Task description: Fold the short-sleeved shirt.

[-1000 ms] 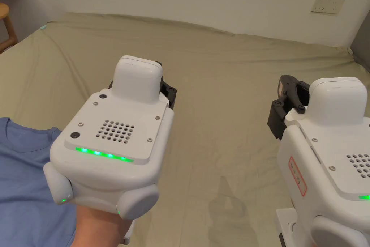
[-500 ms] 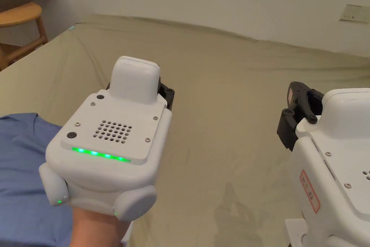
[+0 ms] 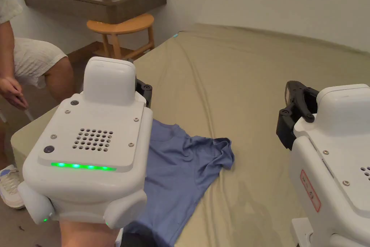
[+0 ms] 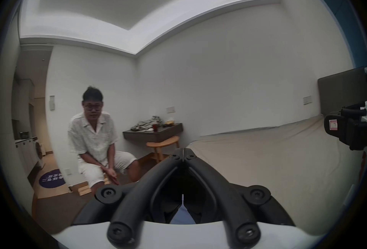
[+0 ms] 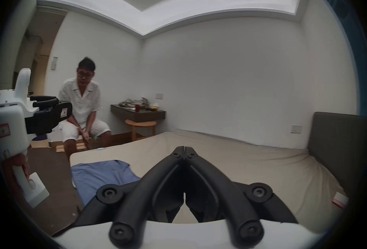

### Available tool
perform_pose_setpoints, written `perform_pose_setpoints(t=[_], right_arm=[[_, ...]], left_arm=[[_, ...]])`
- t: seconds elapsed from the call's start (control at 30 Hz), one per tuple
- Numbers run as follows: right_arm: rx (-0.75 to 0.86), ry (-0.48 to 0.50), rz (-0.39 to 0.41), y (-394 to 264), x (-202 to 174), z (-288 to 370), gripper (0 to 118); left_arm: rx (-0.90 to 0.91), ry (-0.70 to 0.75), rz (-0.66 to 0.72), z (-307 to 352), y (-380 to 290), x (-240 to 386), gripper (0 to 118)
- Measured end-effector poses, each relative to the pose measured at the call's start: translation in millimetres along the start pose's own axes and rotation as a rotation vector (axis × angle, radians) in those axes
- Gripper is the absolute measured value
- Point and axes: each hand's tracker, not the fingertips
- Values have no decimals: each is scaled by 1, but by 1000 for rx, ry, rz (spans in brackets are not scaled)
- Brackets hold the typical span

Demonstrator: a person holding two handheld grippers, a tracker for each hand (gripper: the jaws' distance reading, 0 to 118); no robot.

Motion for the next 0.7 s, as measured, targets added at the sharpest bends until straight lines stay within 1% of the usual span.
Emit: perform_pose_setpoints(t=[0.13,0.3,0.43,0.53,0.7], right_arm=[[14,60,27,2,-23,-10,0],[12,112,39,3,-39,-15,0],[8,141,32,-1,-46,-18,0],[-1,151,47,-3,-49,-22,0],[-10,147,50,-2,-45,-27,0]], left_arm=[[-23,106,17,6,-7,-23,0],[-49,127,23,10,-20,-36,0],[-81,121,37,5,-30,-41,0],[-104,121,32,-2,-34,-41,0],[-142,80,50,-13,-39,-41,0]])
